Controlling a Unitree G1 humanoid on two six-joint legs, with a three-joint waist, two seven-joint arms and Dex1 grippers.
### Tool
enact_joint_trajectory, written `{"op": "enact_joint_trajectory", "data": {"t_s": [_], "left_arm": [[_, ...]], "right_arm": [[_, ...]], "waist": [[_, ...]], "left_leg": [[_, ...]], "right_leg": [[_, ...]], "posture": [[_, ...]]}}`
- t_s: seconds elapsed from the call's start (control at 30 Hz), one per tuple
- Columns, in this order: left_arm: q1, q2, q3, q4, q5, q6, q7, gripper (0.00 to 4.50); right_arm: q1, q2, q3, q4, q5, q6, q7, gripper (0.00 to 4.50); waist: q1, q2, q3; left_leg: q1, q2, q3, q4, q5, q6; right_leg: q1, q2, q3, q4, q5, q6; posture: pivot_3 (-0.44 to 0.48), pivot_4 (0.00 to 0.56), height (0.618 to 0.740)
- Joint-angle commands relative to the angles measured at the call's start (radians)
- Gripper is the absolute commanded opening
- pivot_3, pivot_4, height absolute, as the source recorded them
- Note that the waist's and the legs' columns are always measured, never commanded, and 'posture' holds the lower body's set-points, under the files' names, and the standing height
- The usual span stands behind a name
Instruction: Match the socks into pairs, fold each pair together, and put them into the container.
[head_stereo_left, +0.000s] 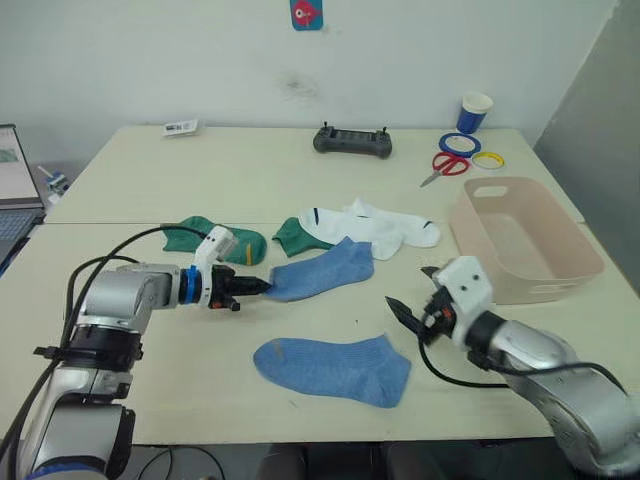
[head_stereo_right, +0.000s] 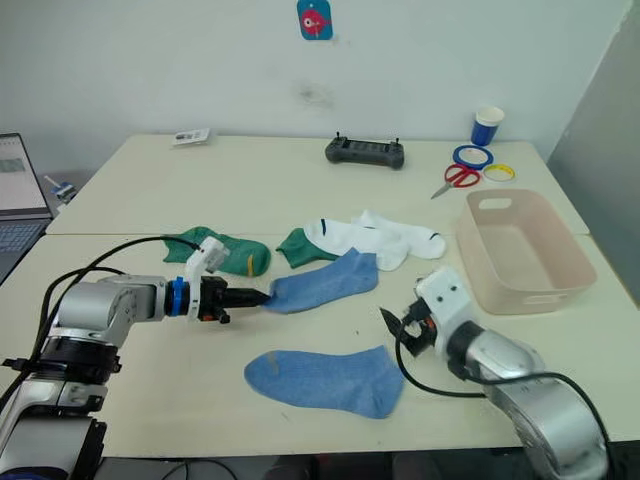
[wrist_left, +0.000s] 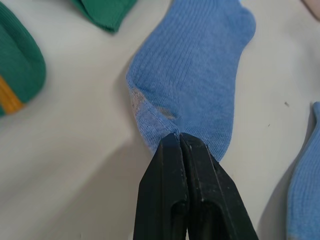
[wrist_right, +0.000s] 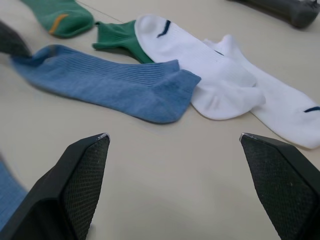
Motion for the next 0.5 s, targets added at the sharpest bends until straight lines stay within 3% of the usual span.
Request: {"op": "enact_joint_trajectory", "data": {"t_s": [0.03, 0.5], "left_arm": [[0.000, 0.006, 0.007, -0.026, 0.017, -0.055, 0.003, 0.01], [0.015, -0.020, 0.019, -0.001, 0.036, -0.106, 0.043, 0.01]], "right_arm": [[-0.084, 0.043, 0.038, 0.139, -0.053, -0.091, 0.011, 4.50], [-0.382, 0.207, 0.037, 0.717, -0.147, -0.332, 0.087, 4.50]], "waist": [[0.001, 0.000, 0.000], [0.002, 0.000, 0.000]], "left_leg": [[0.000, 0.000, 0.000, 0.000, 0.000, 0.000], [0.000, 0.000, -0.001, 0.000, 0.000, 0.000]], "right_leg": [[0.000, 0.000, 0.000, 0.000, 0.000, 0.000], [-0.001, 0.000, -0.001, 0.000, 0.000, -0.001]], "posture": [[0.000, 0.150, 0.740], [0.000, 0.150, 0.740]]}}
